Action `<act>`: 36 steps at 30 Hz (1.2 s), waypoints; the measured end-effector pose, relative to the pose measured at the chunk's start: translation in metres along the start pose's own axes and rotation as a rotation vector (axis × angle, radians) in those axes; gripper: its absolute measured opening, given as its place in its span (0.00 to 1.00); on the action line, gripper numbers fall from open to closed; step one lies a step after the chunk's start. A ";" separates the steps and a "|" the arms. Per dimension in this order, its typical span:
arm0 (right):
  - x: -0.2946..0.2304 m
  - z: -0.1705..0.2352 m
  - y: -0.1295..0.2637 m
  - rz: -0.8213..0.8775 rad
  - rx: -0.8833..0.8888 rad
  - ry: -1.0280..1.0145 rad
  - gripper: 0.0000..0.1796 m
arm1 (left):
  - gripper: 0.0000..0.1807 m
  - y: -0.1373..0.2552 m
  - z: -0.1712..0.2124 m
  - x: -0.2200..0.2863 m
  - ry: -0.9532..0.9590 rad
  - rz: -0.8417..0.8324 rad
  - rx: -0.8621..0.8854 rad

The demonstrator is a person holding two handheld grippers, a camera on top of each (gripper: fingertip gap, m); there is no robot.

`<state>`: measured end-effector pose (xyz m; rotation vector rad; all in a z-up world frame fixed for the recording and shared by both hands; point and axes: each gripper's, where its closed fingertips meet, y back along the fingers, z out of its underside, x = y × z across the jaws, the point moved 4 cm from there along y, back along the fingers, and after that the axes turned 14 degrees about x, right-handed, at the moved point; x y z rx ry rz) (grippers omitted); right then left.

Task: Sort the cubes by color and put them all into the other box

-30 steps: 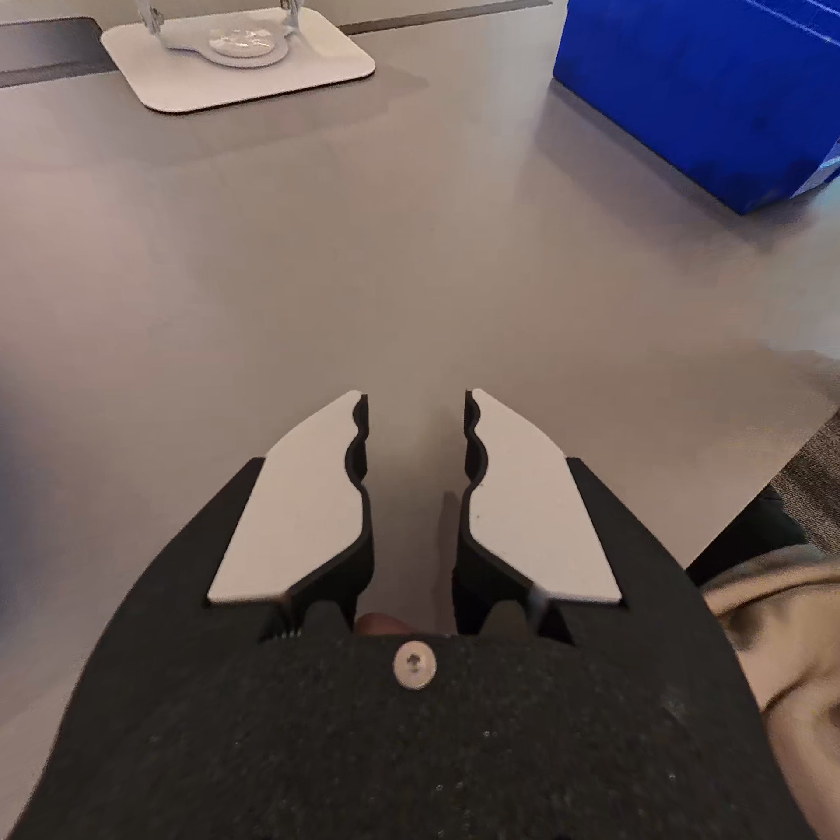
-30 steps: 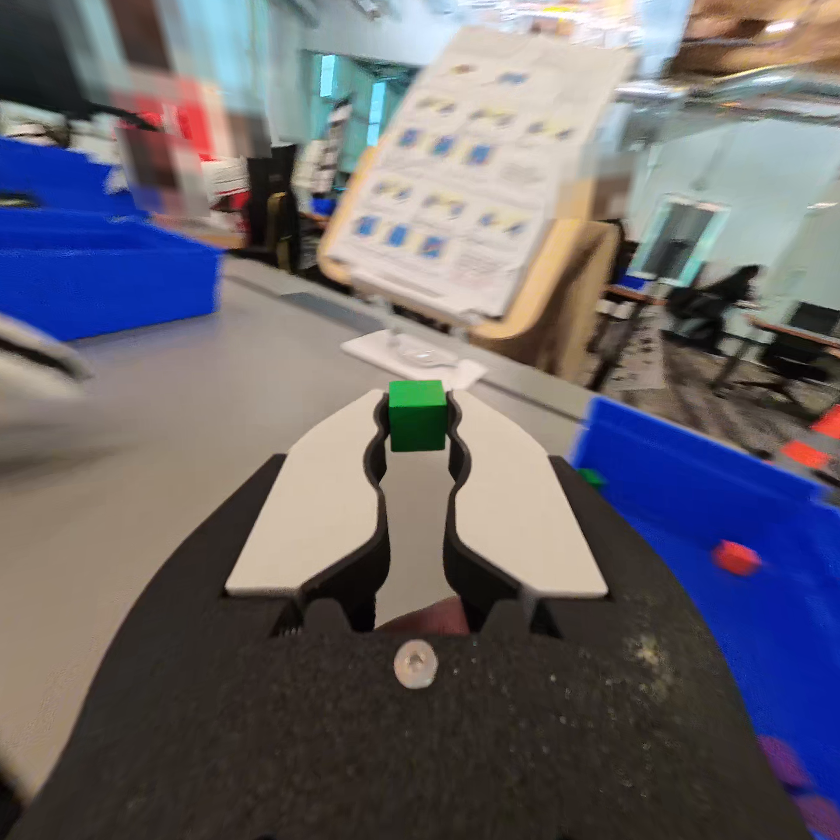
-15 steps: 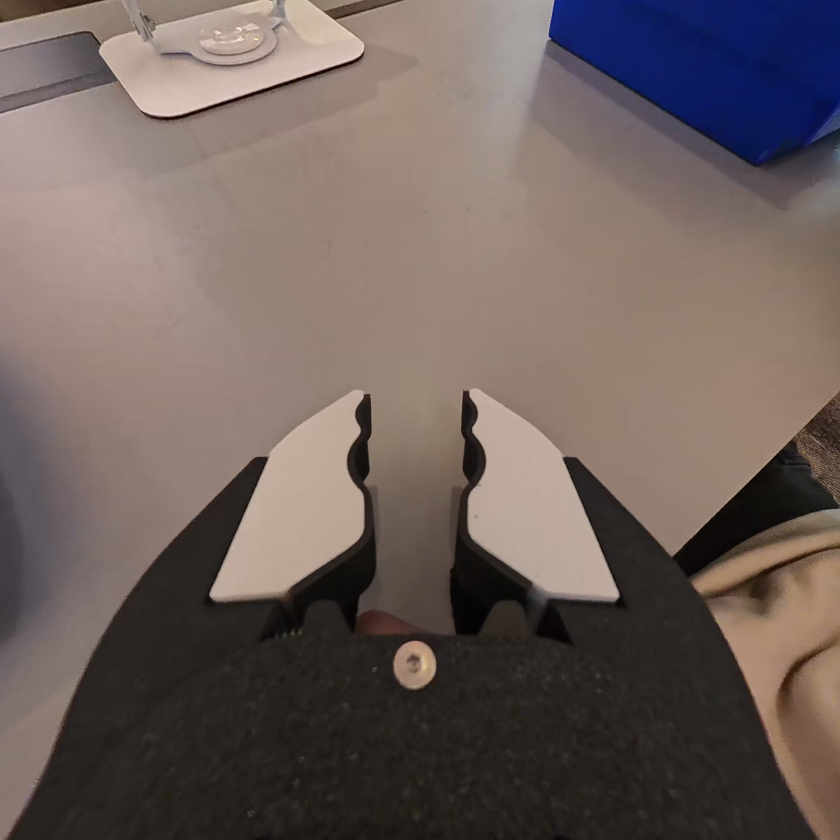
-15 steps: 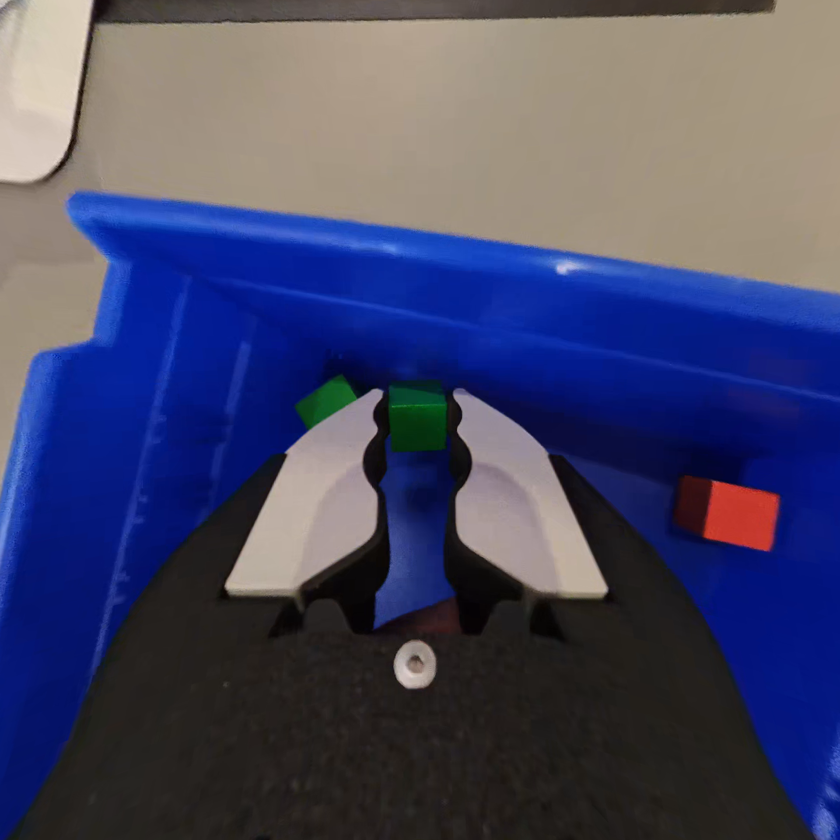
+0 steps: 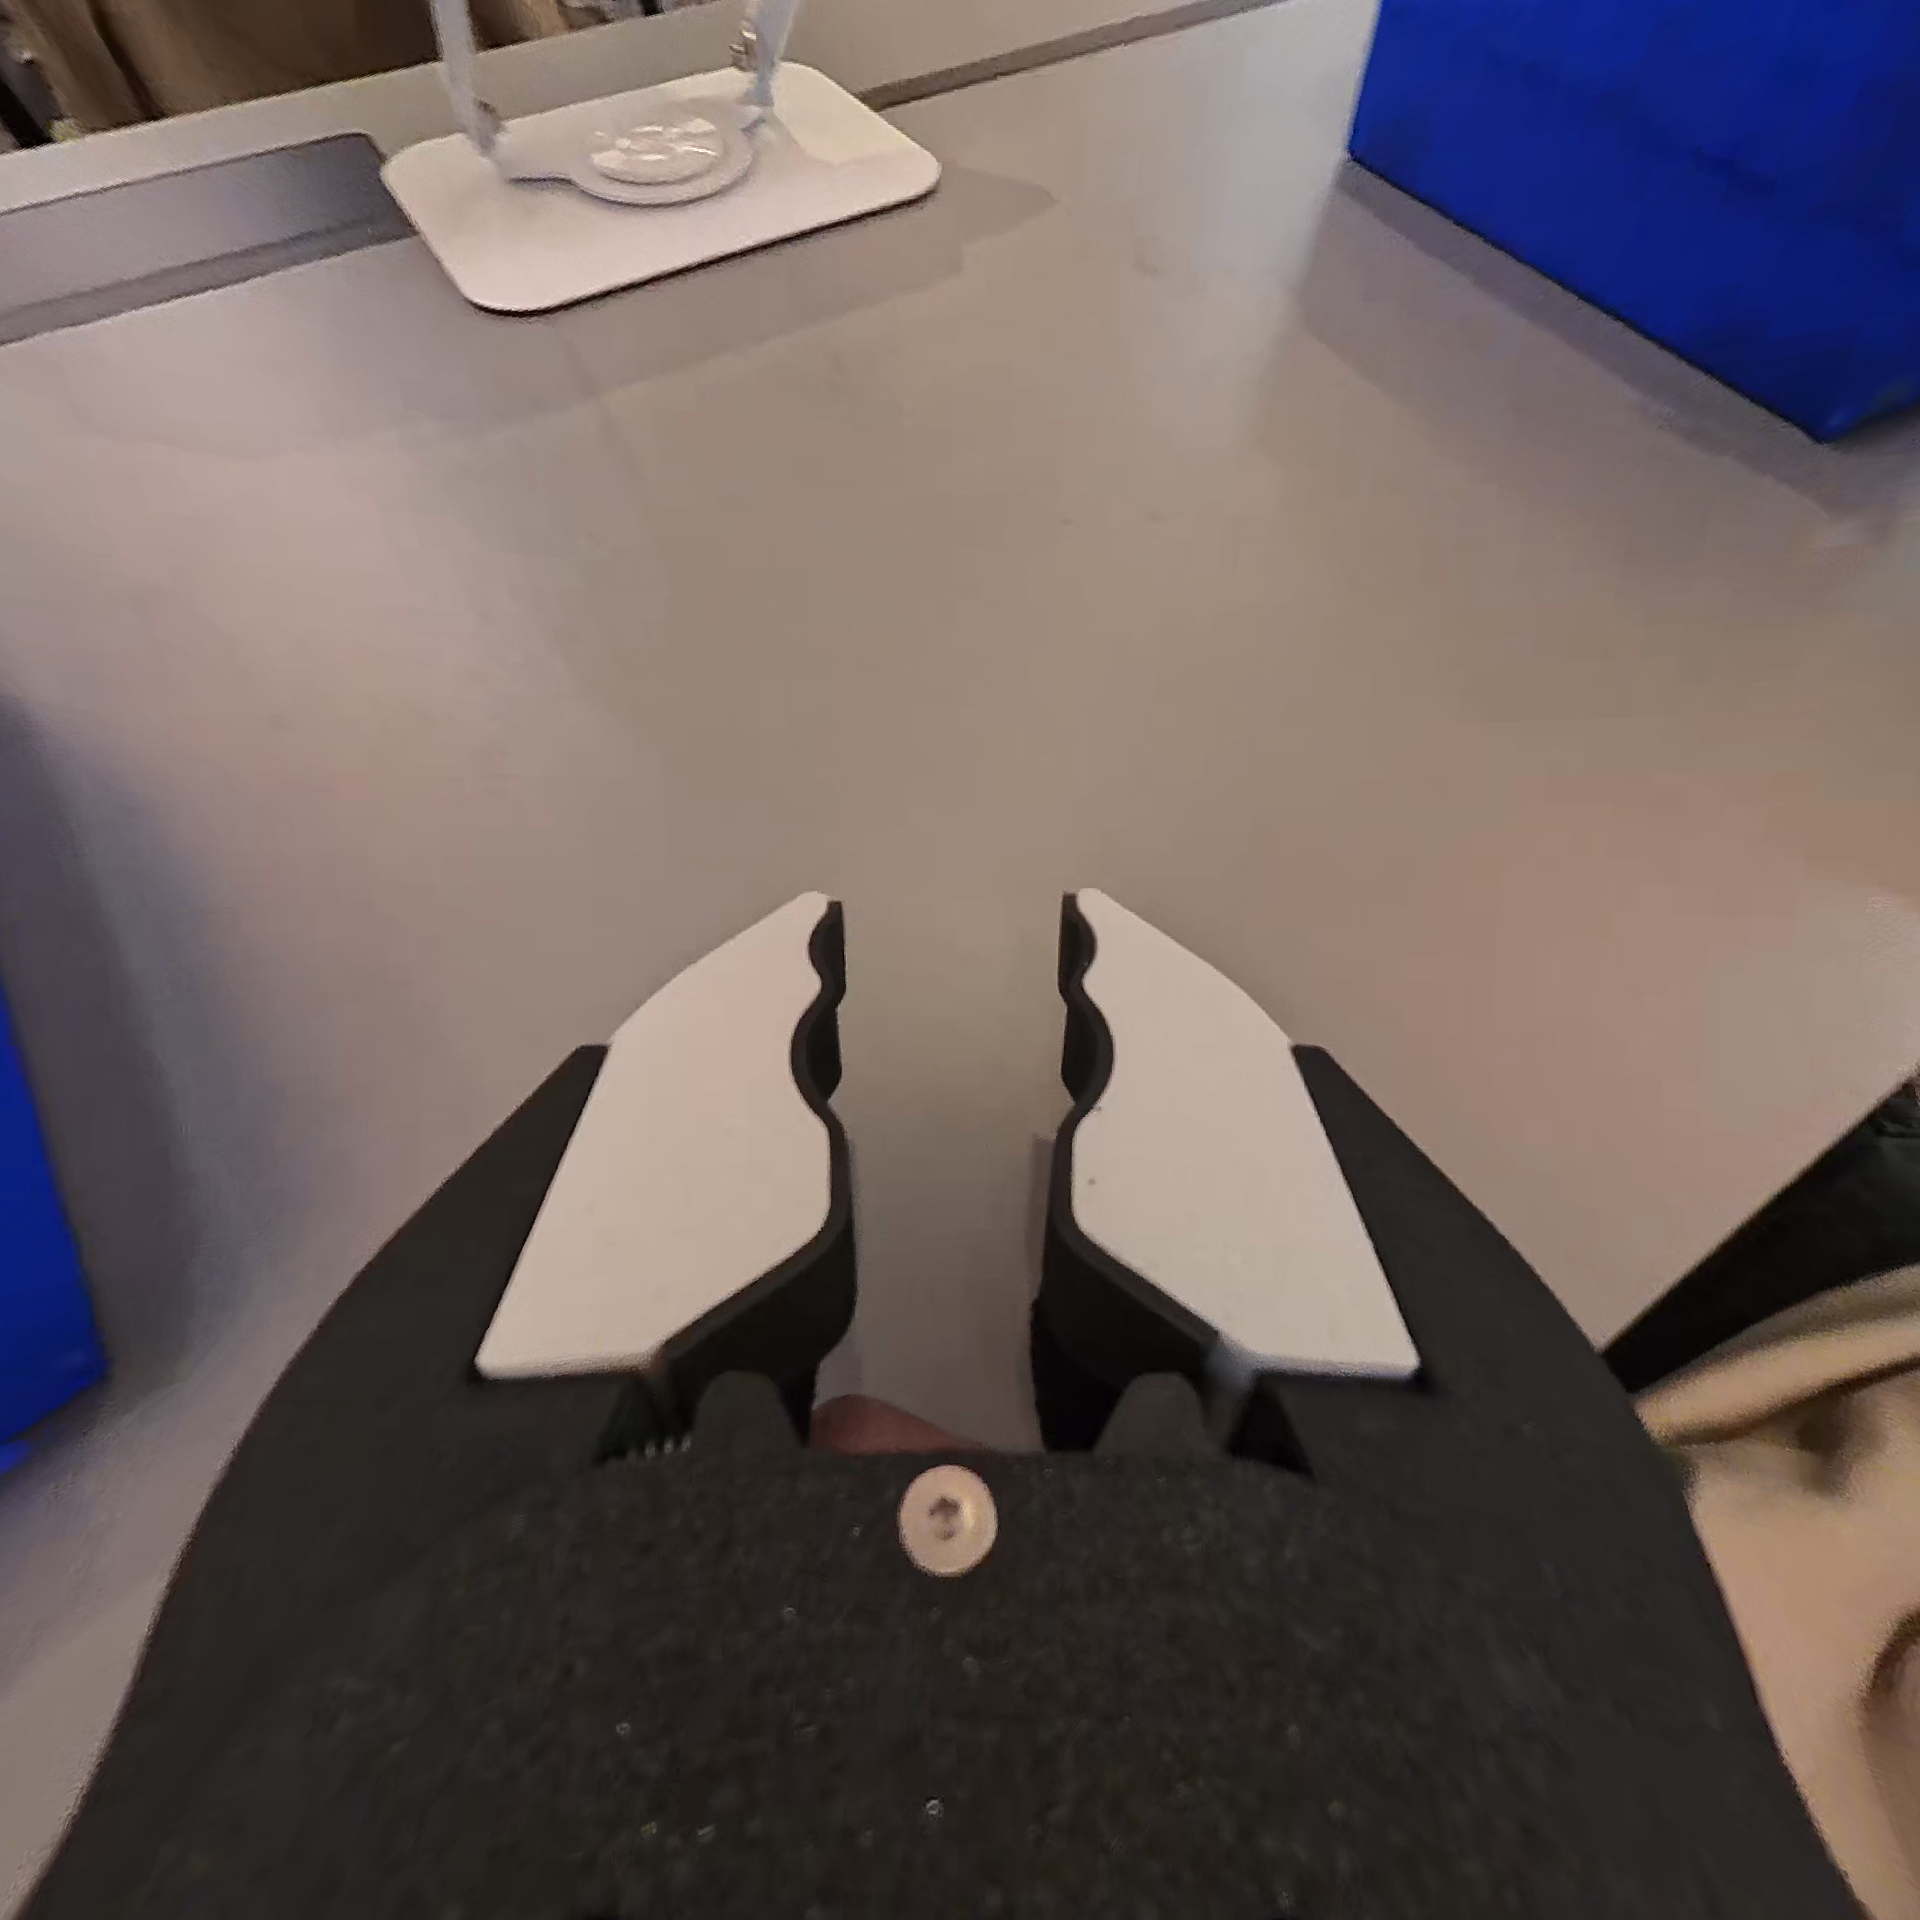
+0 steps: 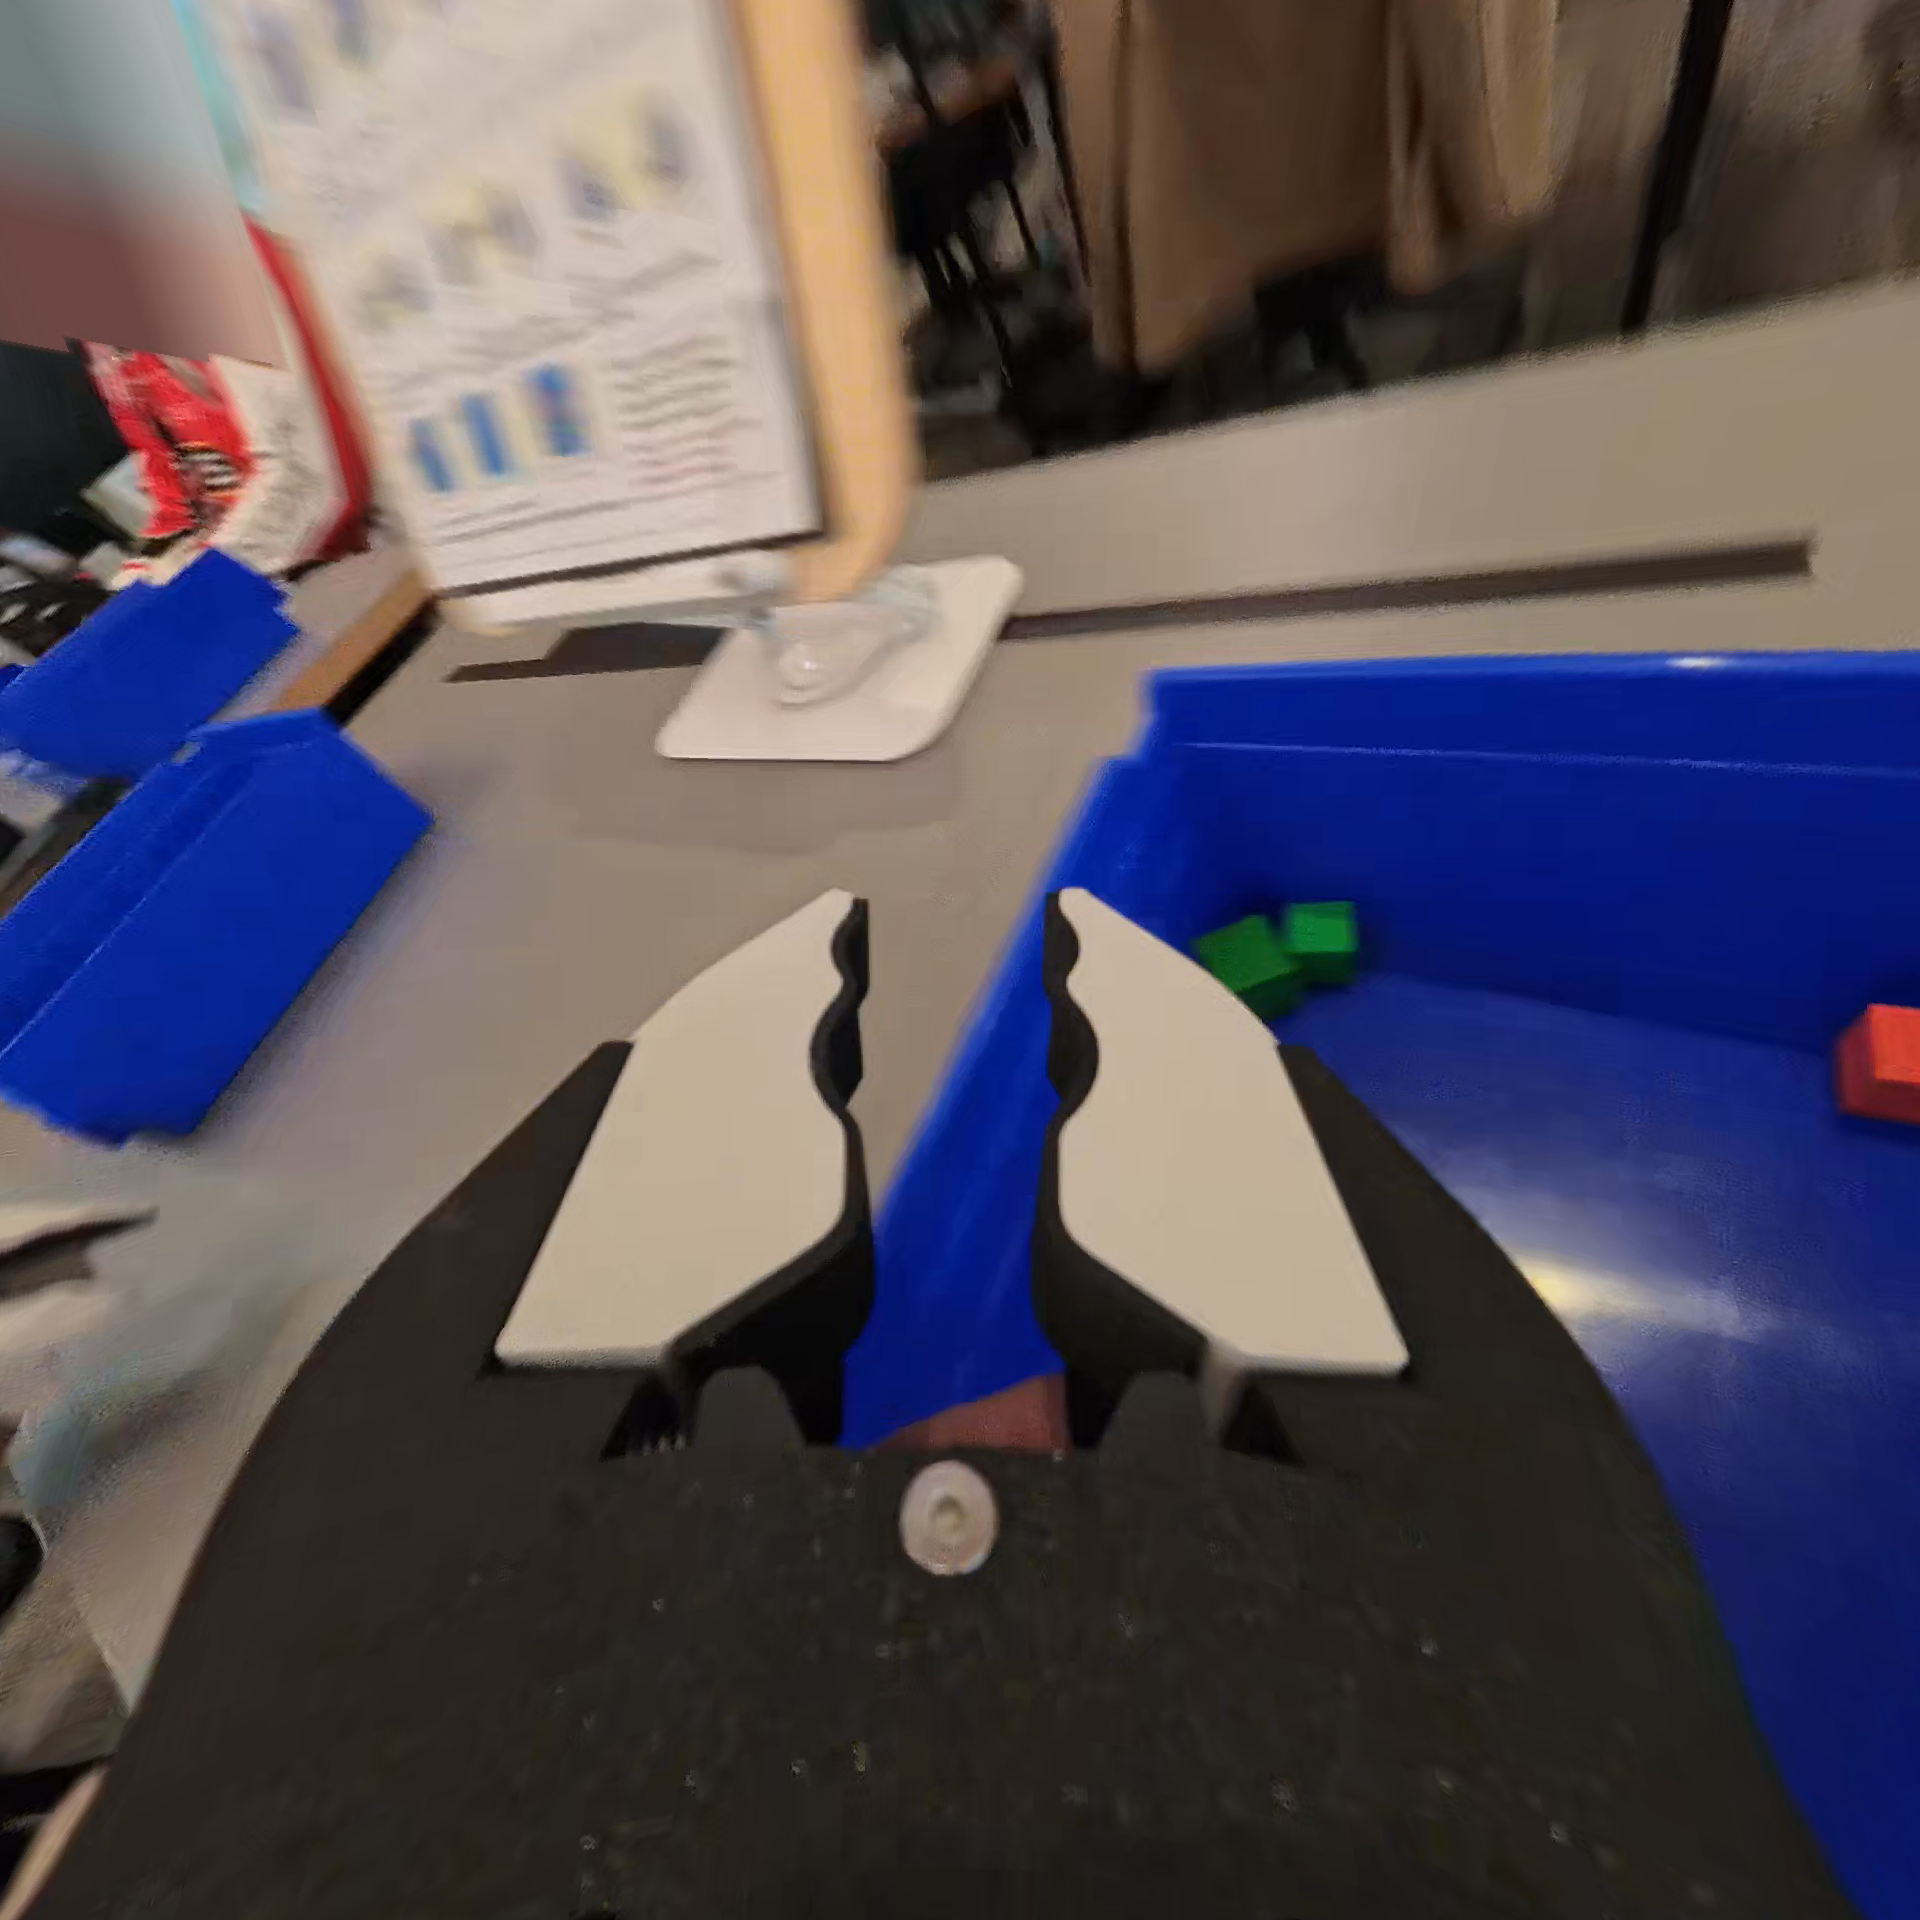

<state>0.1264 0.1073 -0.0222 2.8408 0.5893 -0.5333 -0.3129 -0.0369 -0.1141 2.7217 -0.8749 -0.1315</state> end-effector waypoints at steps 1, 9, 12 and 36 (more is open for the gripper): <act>-0.030 0.007 0.020 -0.039 0.050 0.058 0.18 | 0.22 0.000 -0.001 -0.004 0.004 -0.024 0.007; -0.175 0.161 0.078 -0.218 0.038 0.407 0.21 | 0.24 0.000 0.001 -0.018 0.042 -0.082 0.012; -0.189 0.170 0.076 -0.232 0.052 0.511 0.20 | 0.25 0.000 -0.001 -0.017 0.026 -0.095 0.012; -0.187 0.178 0.079 -0.265 -0.019 0.565 0.19 | 0.26 -0.035 0.017 -0.343 0.295 -0.688 -0.445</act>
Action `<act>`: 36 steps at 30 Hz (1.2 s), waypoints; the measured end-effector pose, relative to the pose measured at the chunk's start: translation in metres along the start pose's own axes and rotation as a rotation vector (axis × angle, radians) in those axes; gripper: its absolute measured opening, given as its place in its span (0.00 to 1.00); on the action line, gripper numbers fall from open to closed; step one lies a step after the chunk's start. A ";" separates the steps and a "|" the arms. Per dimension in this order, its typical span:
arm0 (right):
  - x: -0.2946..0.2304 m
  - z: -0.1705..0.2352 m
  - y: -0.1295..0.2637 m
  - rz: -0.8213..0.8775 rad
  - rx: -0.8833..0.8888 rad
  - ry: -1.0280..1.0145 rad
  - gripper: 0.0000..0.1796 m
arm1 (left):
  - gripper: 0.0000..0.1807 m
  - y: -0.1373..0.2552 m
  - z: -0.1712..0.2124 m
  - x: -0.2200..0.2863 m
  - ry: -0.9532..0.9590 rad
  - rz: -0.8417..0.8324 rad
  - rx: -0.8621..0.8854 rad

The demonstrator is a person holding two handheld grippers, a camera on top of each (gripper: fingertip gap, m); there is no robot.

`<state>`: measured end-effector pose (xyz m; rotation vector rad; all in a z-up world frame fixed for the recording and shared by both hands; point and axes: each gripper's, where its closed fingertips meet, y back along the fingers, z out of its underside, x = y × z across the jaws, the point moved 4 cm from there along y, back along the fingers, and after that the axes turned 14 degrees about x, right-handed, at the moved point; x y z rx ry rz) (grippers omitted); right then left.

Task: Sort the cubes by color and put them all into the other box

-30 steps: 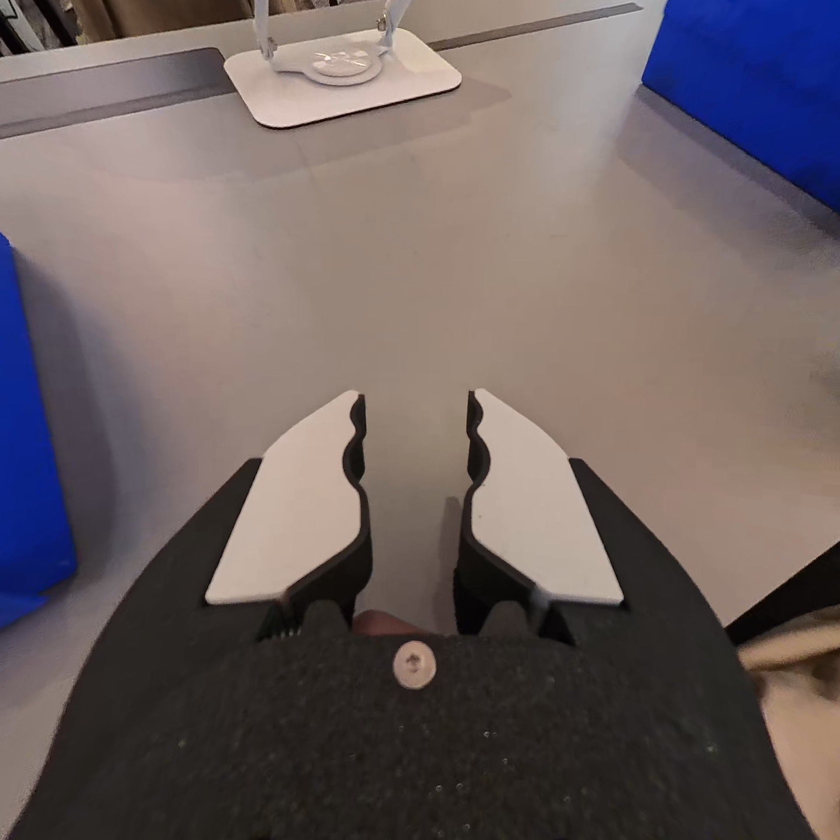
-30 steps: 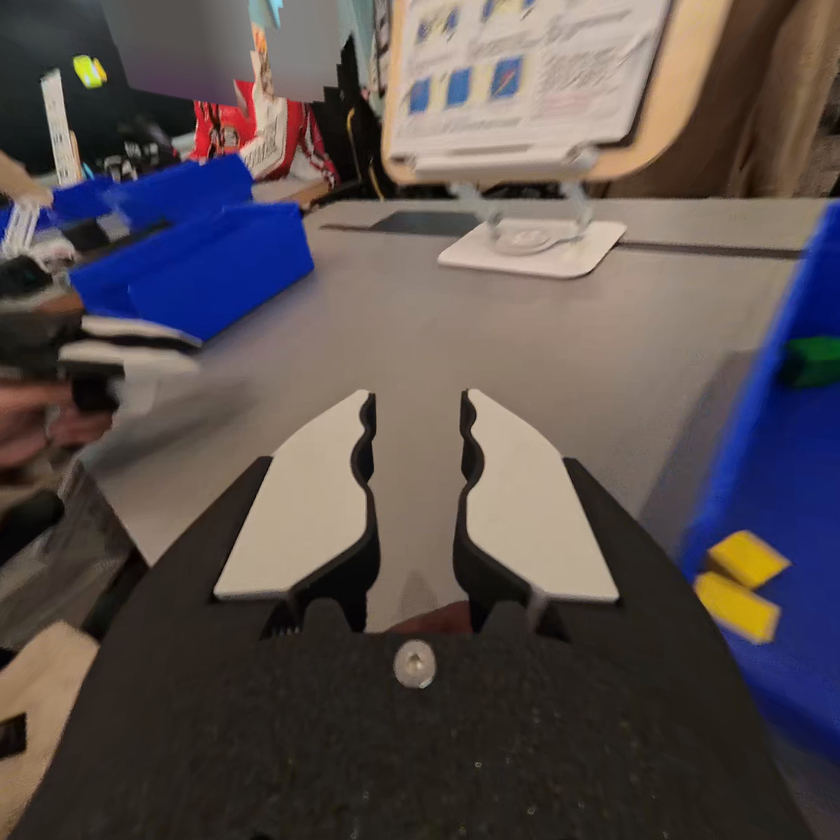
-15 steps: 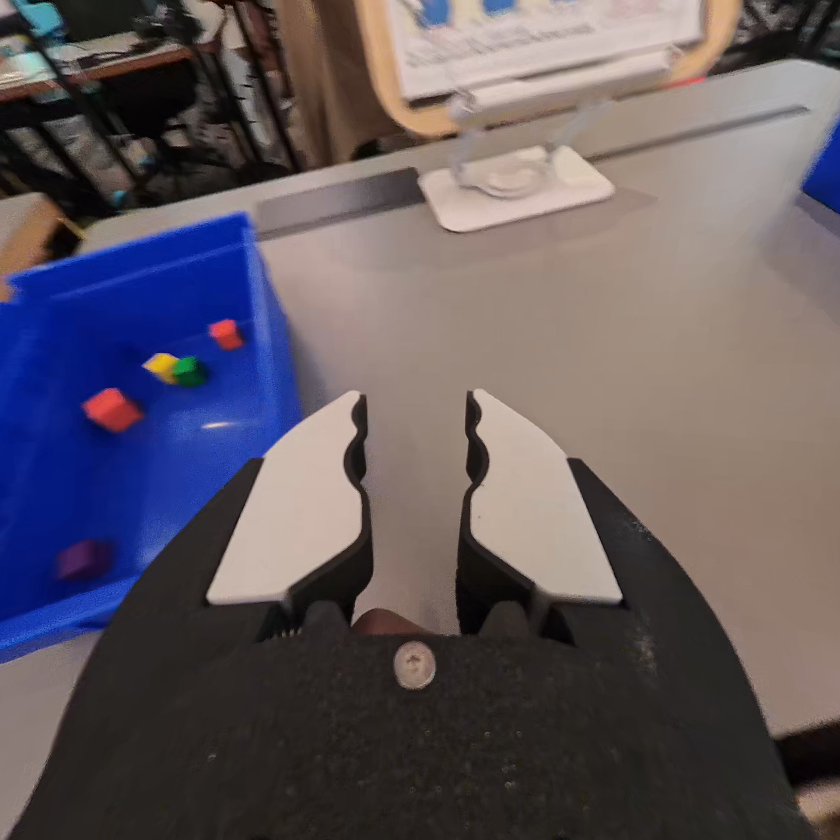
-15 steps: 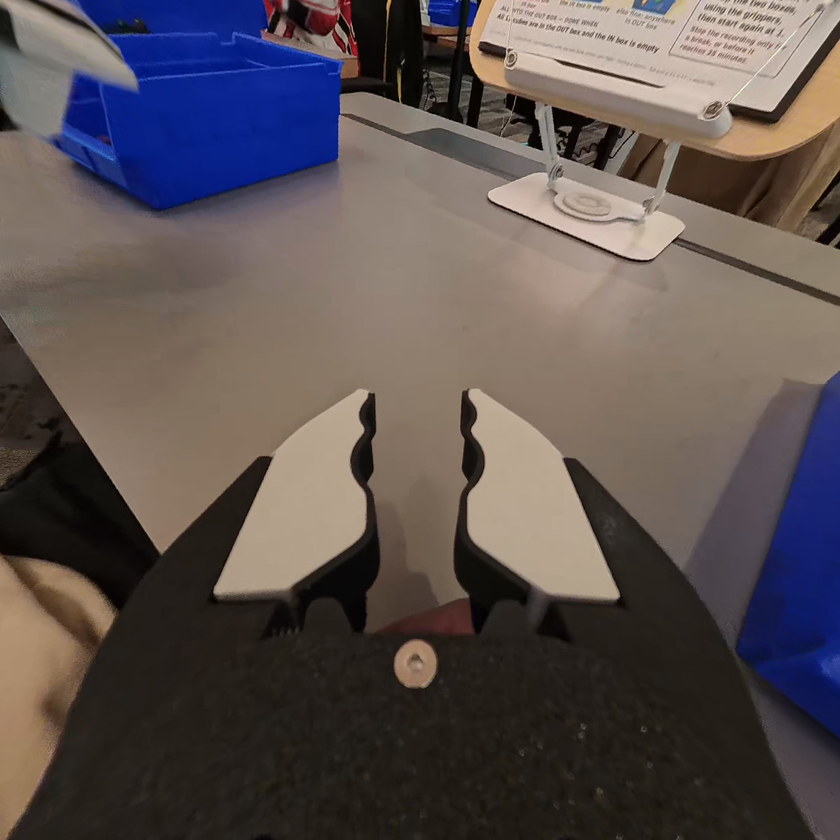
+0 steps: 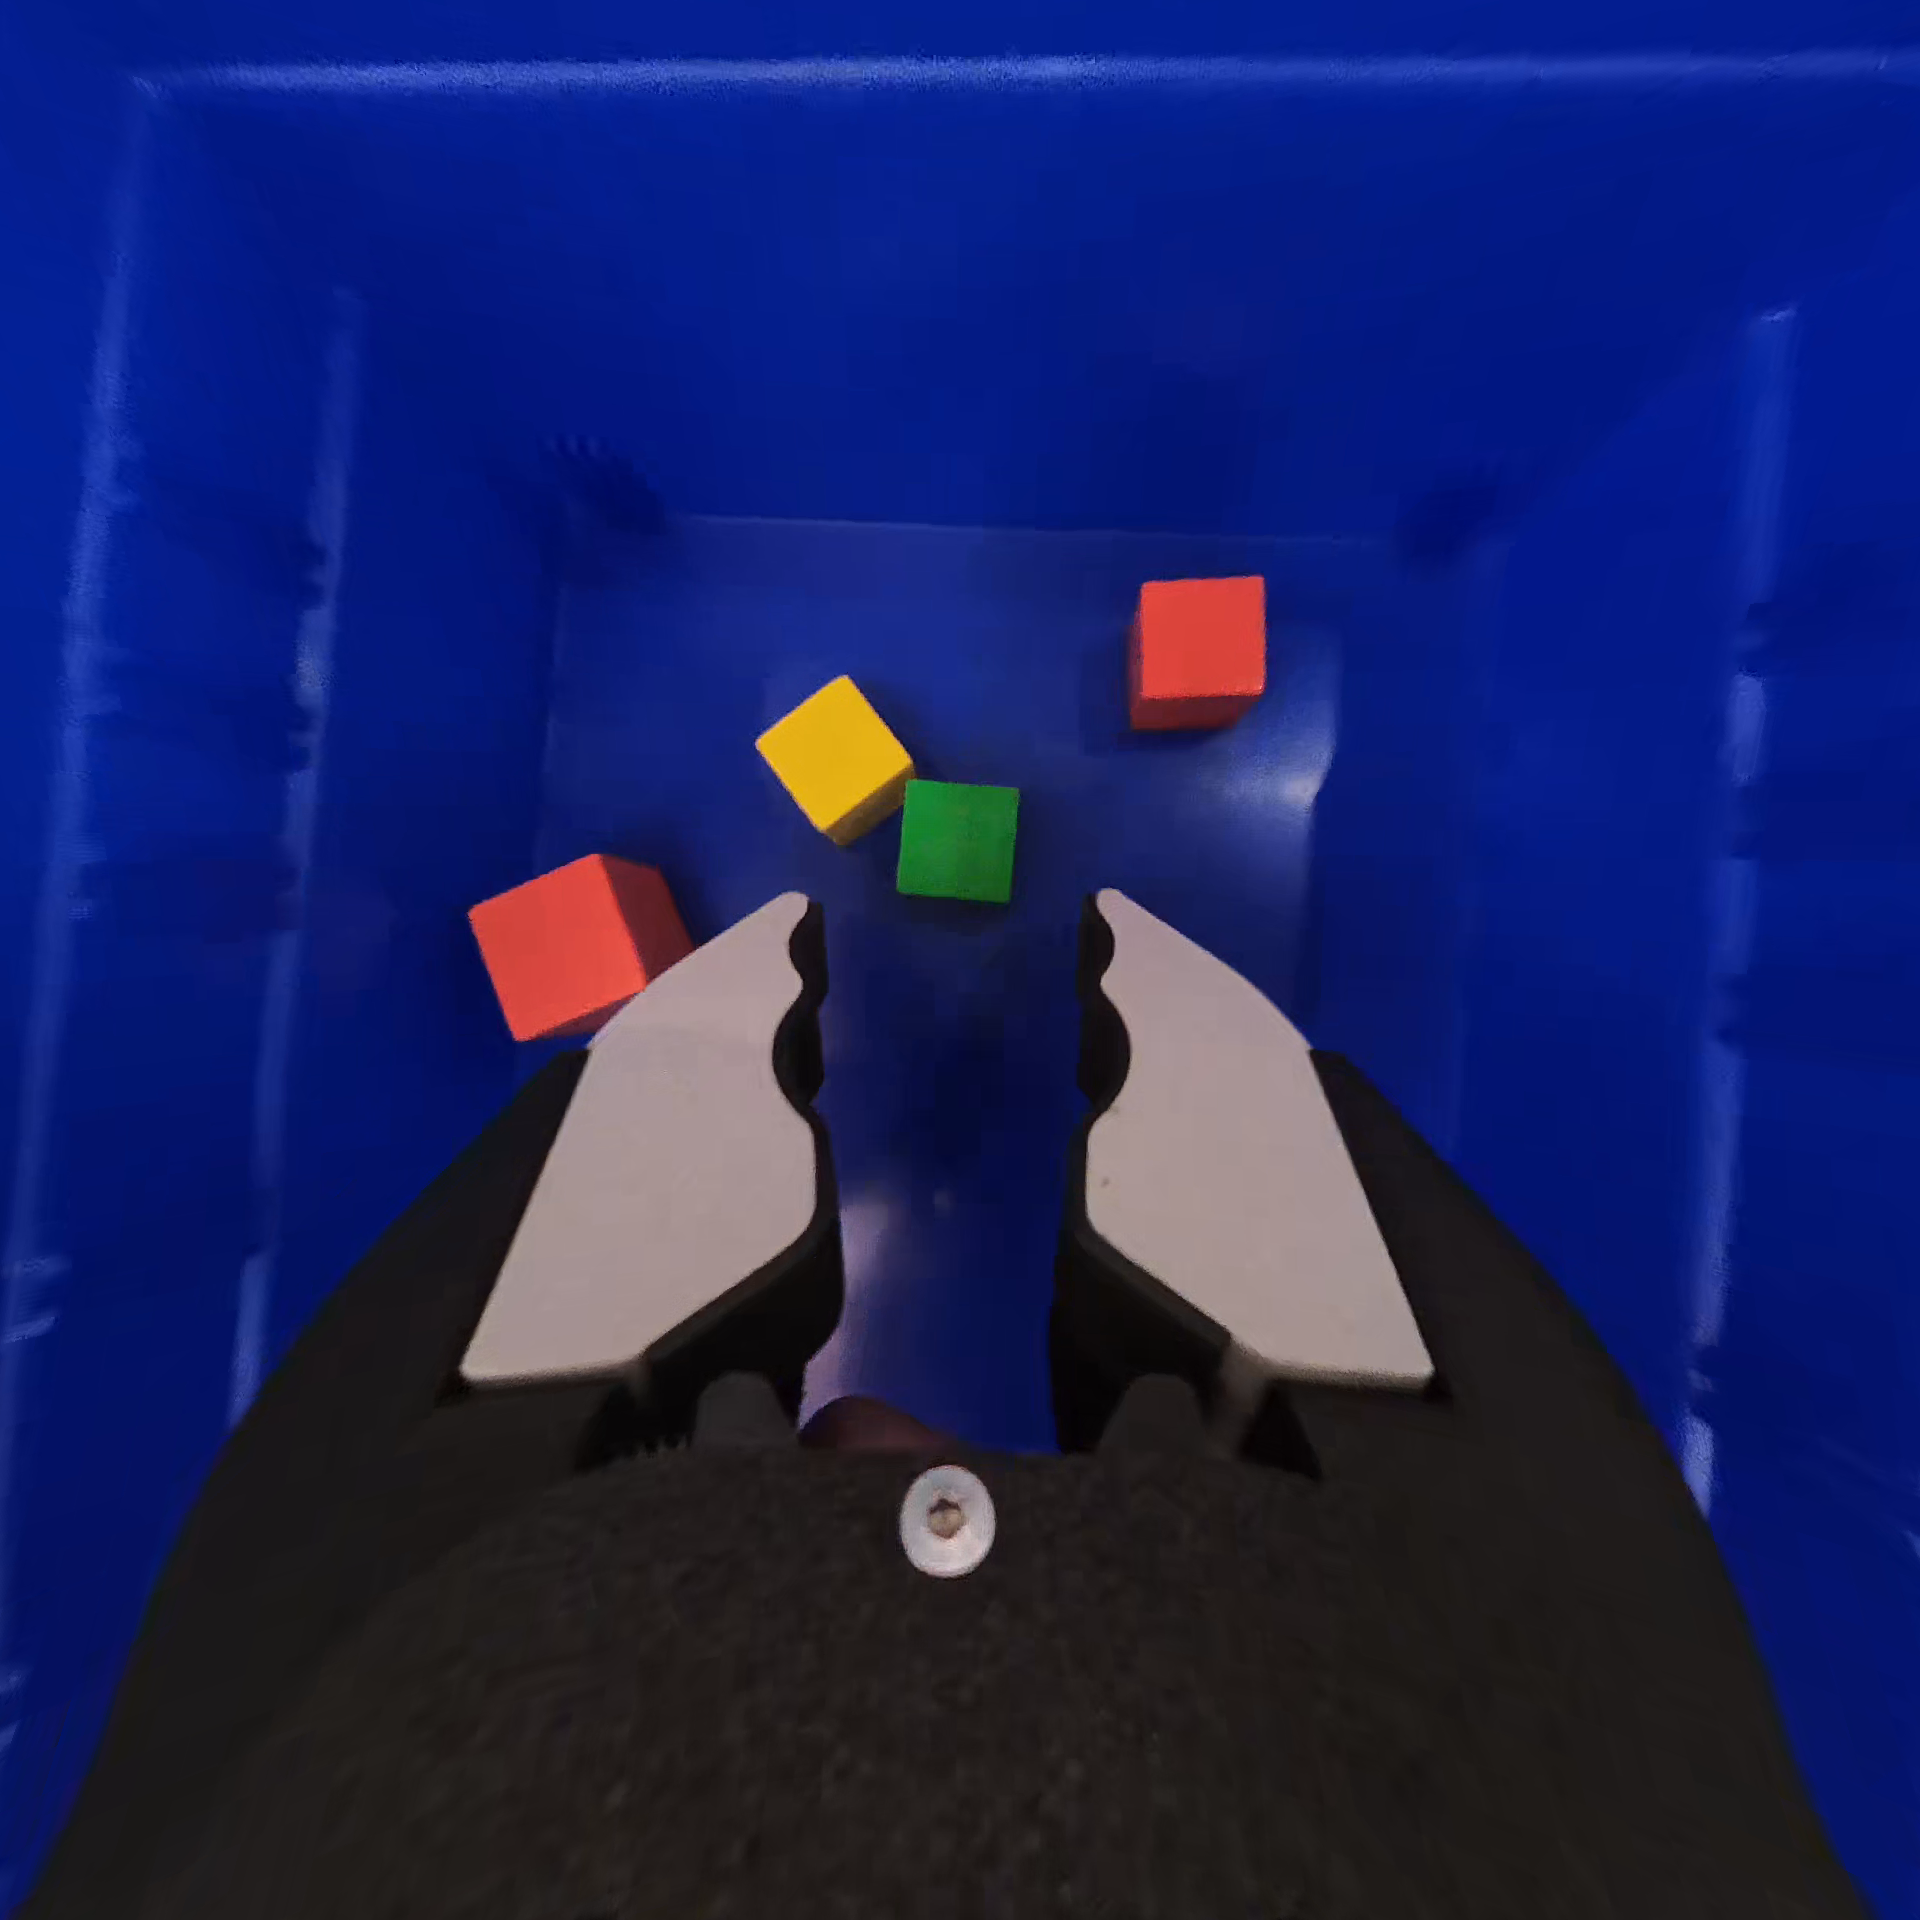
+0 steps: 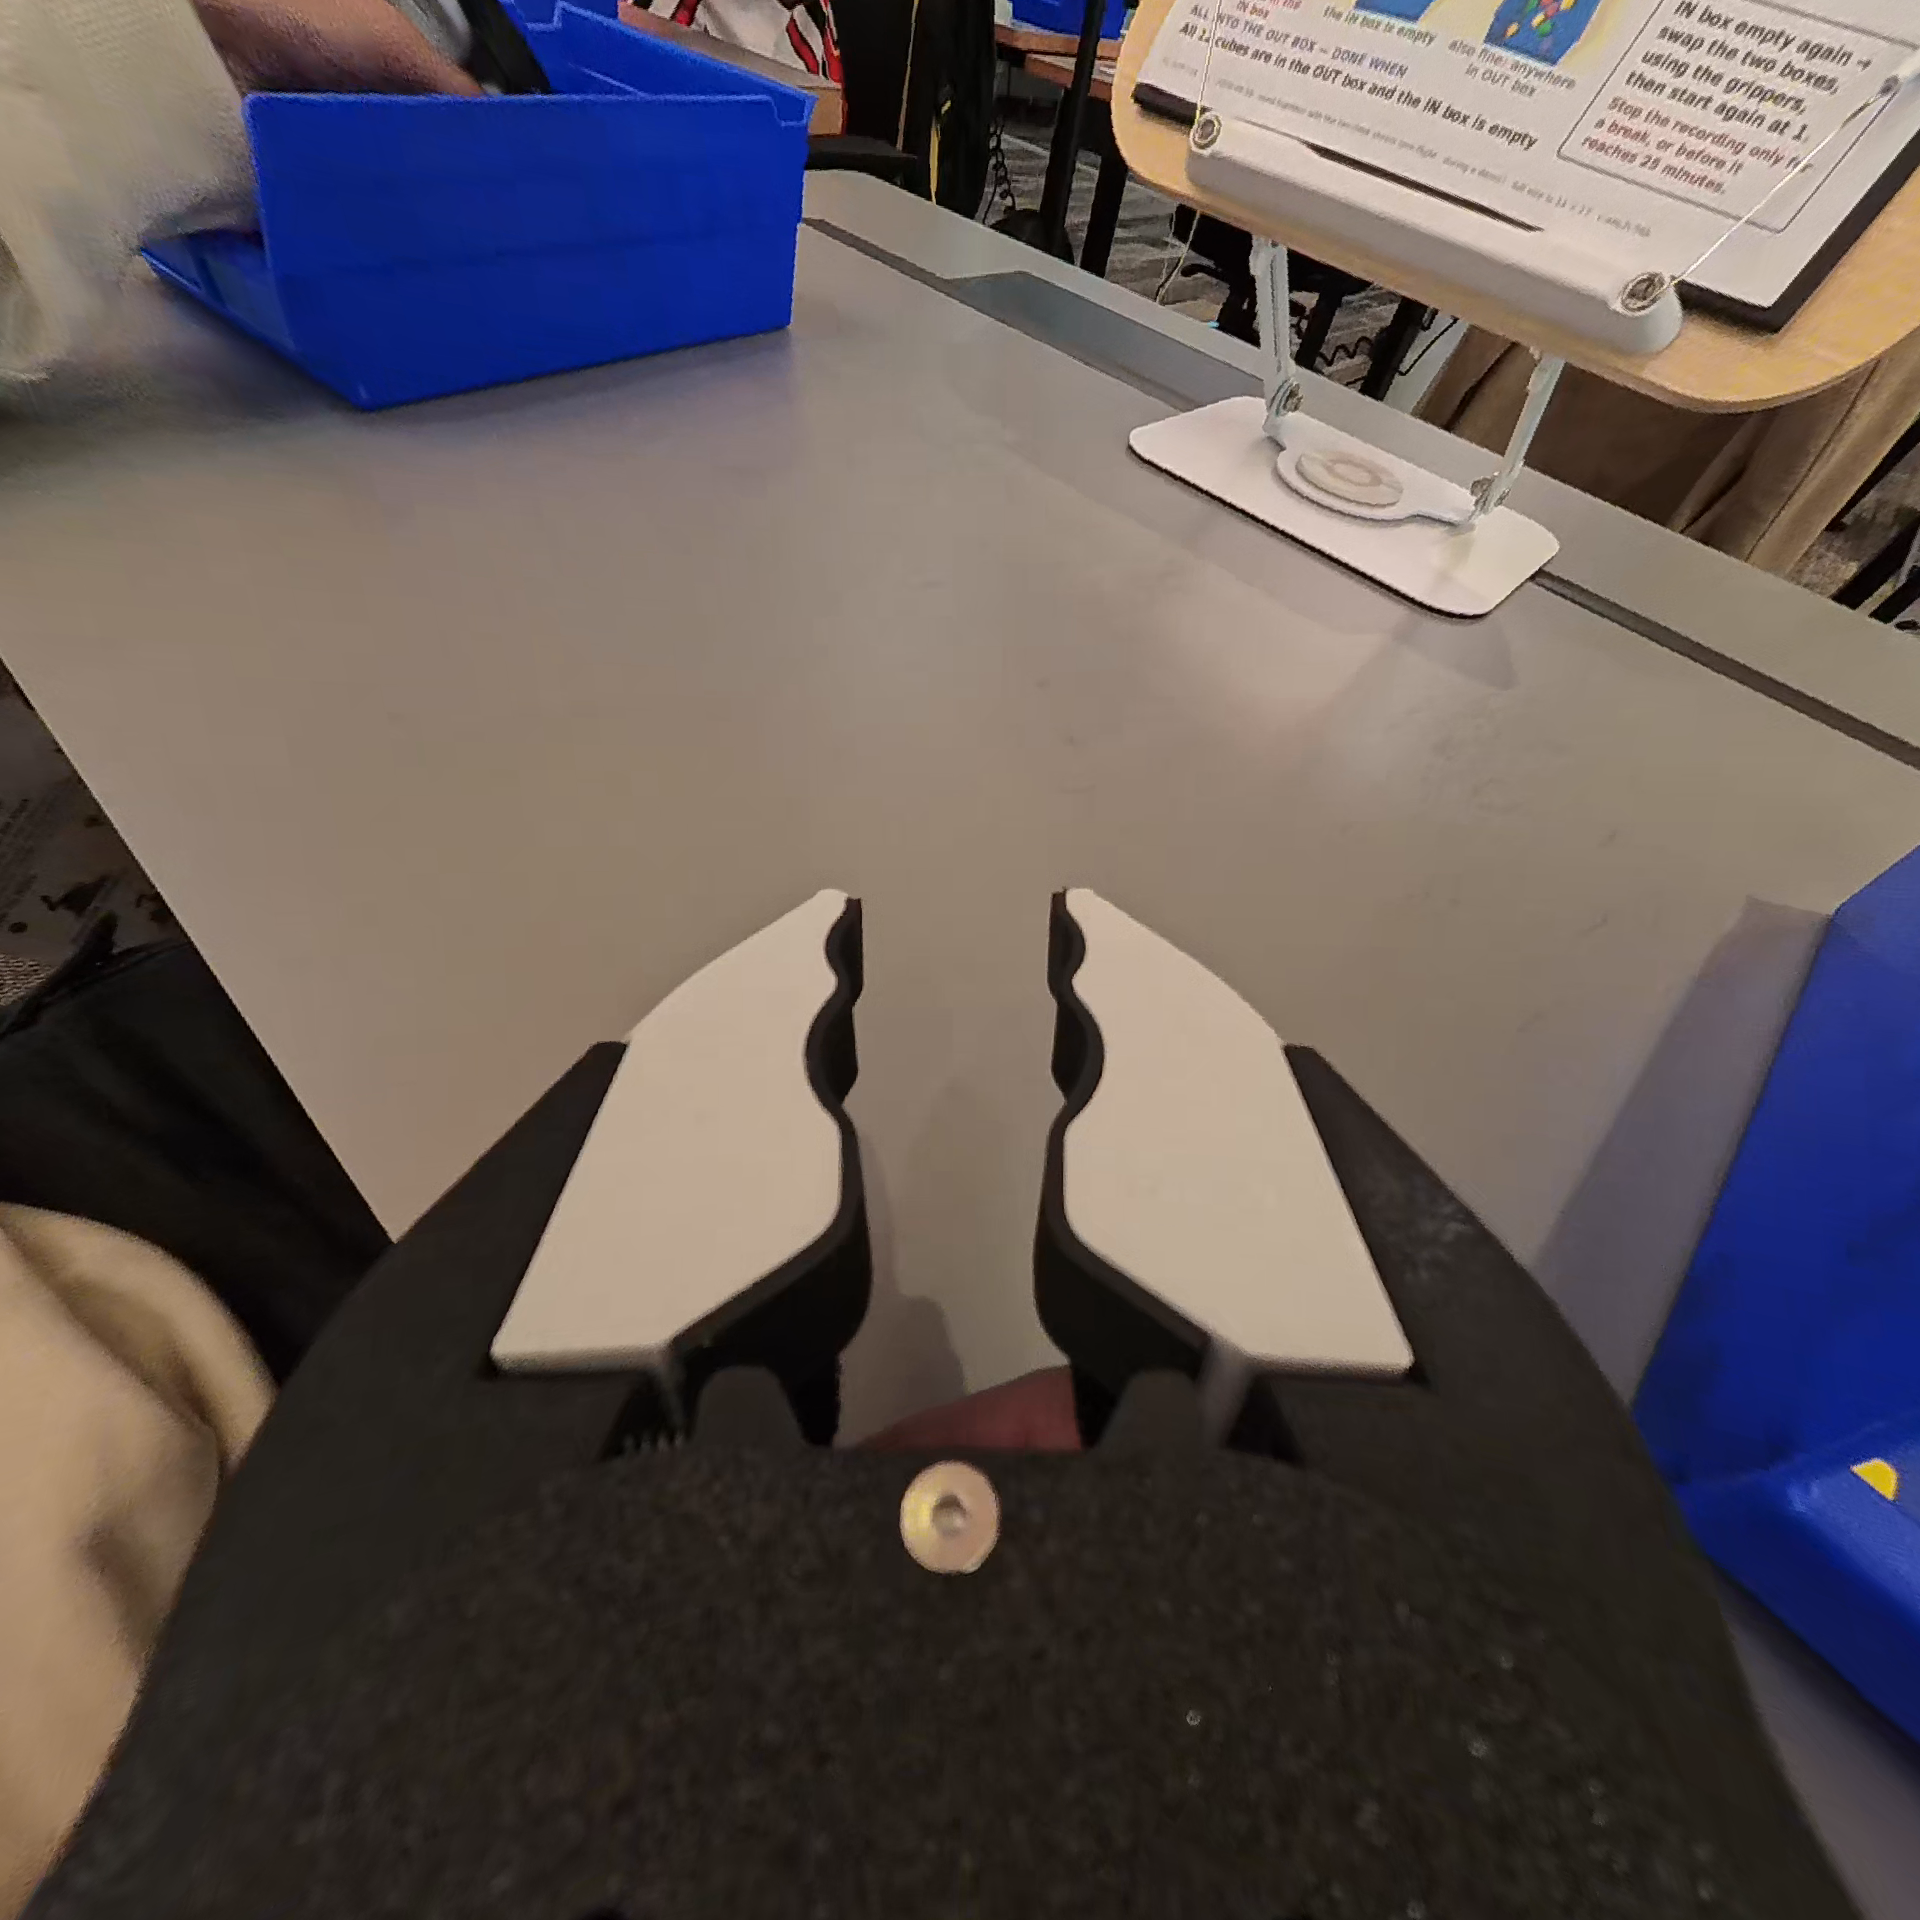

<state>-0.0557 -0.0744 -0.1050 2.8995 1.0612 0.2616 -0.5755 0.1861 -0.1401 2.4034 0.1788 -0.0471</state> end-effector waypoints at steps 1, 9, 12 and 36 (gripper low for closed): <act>0.000 0.001 0.000 -0.002 -0.001 -0.006 0.19 | 0.26 -0.005 0.002 0.002 0.007 0.012 -0.012; 0.001 0.005 -0.002 -0.018 -0.022 -0.036 0.17 | 0.12 -0.005 0.003 0.012 -0.029 0.132 0.050; 0.001 0.002 0.000 -0.008 -0.011 -0.017 0.17 | 0.12 0.038 -0.001 0.016 -0.051 0.177 0.199; -0.007 -0.007 -0.012 -0.084 0.060 -0.022 0.17 | 0.12 0.243 0.099 0.190 -0.163 1.003 0.518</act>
